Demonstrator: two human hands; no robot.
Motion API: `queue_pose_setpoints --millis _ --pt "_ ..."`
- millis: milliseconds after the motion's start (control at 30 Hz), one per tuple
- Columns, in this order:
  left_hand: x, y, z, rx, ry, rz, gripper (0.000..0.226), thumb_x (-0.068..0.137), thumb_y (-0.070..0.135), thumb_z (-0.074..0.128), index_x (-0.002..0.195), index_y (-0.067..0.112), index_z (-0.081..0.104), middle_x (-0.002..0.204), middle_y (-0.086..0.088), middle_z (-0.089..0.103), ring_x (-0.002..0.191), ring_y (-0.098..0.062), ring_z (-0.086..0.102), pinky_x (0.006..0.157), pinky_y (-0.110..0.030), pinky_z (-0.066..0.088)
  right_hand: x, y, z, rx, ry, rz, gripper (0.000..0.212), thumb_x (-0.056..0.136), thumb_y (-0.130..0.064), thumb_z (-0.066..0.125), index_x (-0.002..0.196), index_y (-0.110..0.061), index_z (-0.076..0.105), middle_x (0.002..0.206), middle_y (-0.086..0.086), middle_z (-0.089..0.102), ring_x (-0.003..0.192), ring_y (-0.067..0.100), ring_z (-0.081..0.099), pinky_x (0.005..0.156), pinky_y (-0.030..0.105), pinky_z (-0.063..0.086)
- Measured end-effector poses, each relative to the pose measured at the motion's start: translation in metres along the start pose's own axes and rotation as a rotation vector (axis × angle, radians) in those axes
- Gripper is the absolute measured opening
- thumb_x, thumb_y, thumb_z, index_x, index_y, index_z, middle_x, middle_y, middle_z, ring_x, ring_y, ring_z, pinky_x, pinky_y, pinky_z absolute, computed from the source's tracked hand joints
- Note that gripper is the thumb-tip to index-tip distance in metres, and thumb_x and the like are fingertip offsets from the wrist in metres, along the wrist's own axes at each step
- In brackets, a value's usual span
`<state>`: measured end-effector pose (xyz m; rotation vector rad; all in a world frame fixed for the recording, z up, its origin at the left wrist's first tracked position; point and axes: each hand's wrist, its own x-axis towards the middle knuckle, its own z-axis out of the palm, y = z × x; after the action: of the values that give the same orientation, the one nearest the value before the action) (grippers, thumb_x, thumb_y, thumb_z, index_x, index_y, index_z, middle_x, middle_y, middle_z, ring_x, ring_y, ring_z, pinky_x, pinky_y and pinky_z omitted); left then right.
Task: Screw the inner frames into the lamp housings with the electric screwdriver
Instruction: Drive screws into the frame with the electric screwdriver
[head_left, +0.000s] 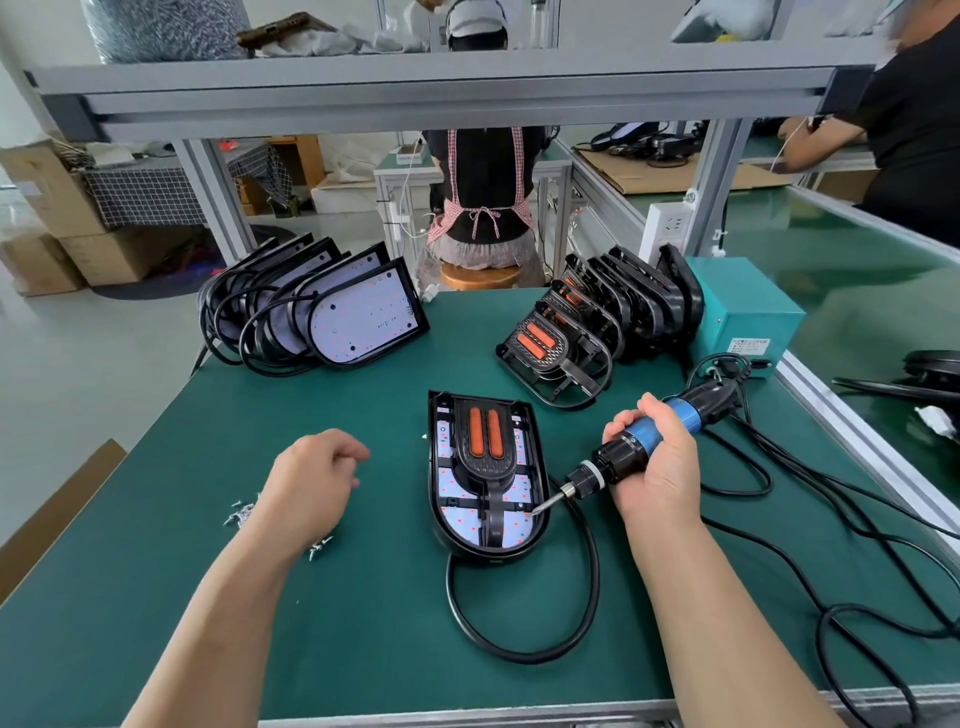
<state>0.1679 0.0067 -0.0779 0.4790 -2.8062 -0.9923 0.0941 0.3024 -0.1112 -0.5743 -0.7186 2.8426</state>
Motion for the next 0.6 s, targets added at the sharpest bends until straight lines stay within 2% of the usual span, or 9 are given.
queue_pose_setpoints --millis 67,100,200,300,400,533,600 --pt "-0.008 0.018 0.000 -0.273 0.004 0.013 0.034 0.097 -0.005 0.047 0.090 0.017 0.072 0.081 -0.006 0.068 0.070 0.000 0.068 0.060 -0.027 0.042 0.000 0.000 0.000 0.011 -0.002 0.003 0.018 0.092 -0.004 0.067 0.099 -0.010 0.051 0.069 0.002 0.055 0.056 0.012 0.057 0.056 0.022 0.053" --pt "-0.012 0.027 0.001 -0.397 -0.001 0.022 0.035 0.096 -0.008 0.048 0.089 0.016 0.073 0.080 -0.006 0.068 0.065 0.004 0.067 0.062 -0.026 0.045 0.000 0.000 0.000 0.021 -0.002 0.006 0.018 0.092 -0.004 0.067 0.099 -0.010 0.051 0.068 0.002 0.056 0.055 0.012 0.057 0.056 0.022 0.053" --pt "-0.021 0.049 0.009 -0.690 -0.090 0.026 0.026 0.095 -0.009 0.055 0.091 0.009 0.074 0.077 -0.005 0.074 0.069 -0.001 0.069 0.068 -0.017 0.052 -0.001 -0.002 0.000 0.077 -0.004 0.015 0.020 0.091 -0.003 0.067 0.101 -0.010 0.051 0.068 0.001 0.058 0.056 0.011 0.059 0.055 0.022 0.053" --pt "-0.029 0.066 0.023 -0.885 -0.201 -0.009 0.014 0.094 -0.001 0.064 0.089 0.006 0.075 0.081 -0.009 0.078 0.075 -0.008 0.071 0.069 -0.015 0.054 -0.002 -0.004 -0.001 0.127 -0.012 0.019 0.022 0.090 -0.003 0.068 0.104 -0.010 0.052 0.073 0.002 0.059 0.058 0.012 0.059 0.057 0.023 0.053" --pt "-0.035 0.078 0.038 -0.949 -0.264 -0.051 0.012 0.091 0.004 0.070 0.081 0.008 0.076 0.078 -0.008 0.077 0.073 -0.011 0.070 0.067 -0.016 0.053 -0.002 -0.006 -0.001 0.174 -0.023 0.028 0.021 0.090 -0.004 0.068 0.104 -0.009 0.052 0.075 0.002 0.059 0.059 0.013 0.058 0.057 0.023 0.053" --pt "-0.044 0.089 0.054 -0.815 -0.212 -0.002 0.020 0.091 0.011 0.073 0.071 0.015 0.070 0.055 -0.001 0.061 0.049 -0.011 0.051 0.051 -0.015 0.044 -0.001 -0.011 -0.001 0.241 -0.024 0.046 0.013 0.094 -0.009 0.066 0.094 -0.009 0.053 0.074 0.001 0.058 0.060 0.012 0.058 0.057 0.021 0.051" --pt "-0.049 0.094 0.059 -0.780 -0.196 0.013 0.024 0.091 0.010 0.072 0.069 0.015 0.067 0.054 -0.002 0.058 0.042 -0.013 0.052 0.044 -0.018 0.041 0.000 -0.014 -0.002 0.288 -0.020 0.055 0.014 0.094 -0.010 0.066 0.094 -0.009 0.052 0.076 0.002 0.057 0.062 0.012 0.057 0.059 0.021 0.051"
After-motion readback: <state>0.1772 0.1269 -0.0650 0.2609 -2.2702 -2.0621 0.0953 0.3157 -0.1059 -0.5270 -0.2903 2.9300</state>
